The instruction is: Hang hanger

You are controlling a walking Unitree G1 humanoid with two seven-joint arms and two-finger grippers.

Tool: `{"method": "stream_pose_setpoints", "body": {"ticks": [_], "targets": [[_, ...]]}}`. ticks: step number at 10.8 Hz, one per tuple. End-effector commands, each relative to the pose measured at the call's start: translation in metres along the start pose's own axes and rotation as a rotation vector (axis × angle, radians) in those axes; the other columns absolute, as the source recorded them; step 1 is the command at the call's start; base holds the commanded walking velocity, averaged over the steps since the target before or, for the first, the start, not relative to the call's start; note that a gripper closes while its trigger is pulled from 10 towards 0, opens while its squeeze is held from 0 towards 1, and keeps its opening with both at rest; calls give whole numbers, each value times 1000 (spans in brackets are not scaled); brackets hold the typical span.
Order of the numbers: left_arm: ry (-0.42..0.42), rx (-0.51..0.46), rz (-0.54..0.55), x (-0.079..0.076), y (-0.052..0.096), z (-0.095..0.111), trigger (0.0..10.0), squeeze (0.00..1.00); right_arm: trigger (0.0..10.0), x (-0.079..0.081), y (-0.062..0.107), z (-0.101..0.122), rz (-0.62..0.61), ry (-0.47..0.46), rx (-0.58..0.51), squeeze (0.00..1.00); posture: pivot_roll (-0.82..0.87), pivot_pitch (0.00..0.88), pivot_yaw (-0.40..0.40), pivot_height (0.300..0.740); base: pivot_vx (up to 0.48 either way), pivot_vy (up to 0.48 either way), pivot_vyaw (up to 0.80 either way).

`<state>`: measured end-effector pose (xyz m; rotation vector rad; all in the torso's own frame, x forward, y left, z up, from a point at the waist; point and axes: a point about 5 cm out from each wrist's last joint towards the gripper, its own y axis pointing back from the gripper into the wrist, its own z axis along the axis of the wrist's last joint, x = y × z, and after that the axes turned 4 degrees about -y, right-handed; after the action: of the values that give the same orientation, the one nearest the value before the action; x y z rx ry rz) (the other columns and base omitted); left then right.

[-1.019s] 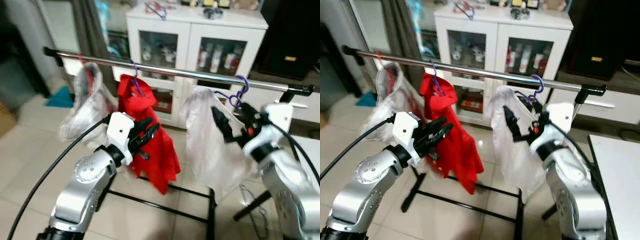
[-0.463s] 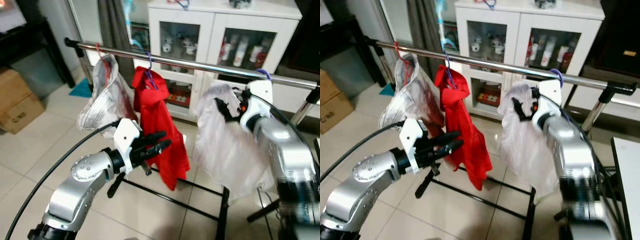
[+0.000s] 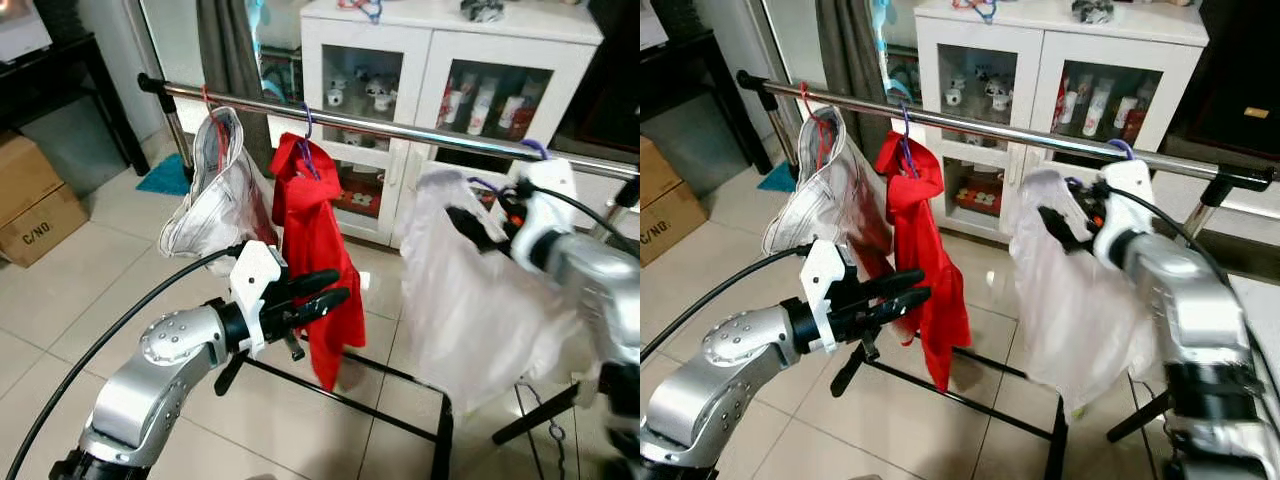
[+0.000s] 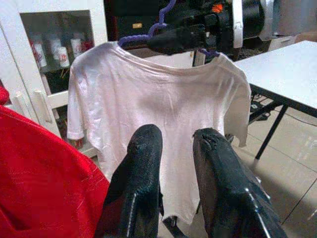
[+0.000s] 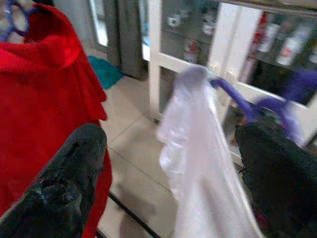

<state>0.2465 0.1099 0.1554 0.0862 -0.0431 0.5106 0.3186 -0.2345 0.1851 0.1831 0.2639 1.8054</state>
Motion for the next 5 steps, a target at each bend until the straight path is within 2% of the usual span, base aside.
{"method": "stream_pose_setpoints", "body": {"ticks": [1, 2, 3, 4, 5], "targets": [[-9, 3, -27, 2, -2, 4, 10000, 0, 10000, -11, 7, 7, -52, -7, -15, 1000, -16, 0, 33, 740, 0, 0, 0], [-16, 7, -52, 1, -3, 4, 10000, 0, 10000, -19, 1, 11, -101, -12, -12, 1000, -25, 0, 53, 740, 0, 0, 0], [-19, 7, -58, 1, -3, 5, 10000, 0, 10000, -19, -4, 13, -112, -5, -8, 1000, -25, 0, 53, 740, 0, 0, 0], [-21, 7, -63, 3, -3, 7, 10000, 0, 10000, -18, -15, 16, -123, 6, 3, 573, -26, 0, 59, 740, 0, 0, 0], [-26, 11, -69, 5, -3, 6, 10000, 0, 10000, -15, -32, 13, -118, 32, 37, 0, -25, 0, 63, 740, 0, 0, 0]]}}
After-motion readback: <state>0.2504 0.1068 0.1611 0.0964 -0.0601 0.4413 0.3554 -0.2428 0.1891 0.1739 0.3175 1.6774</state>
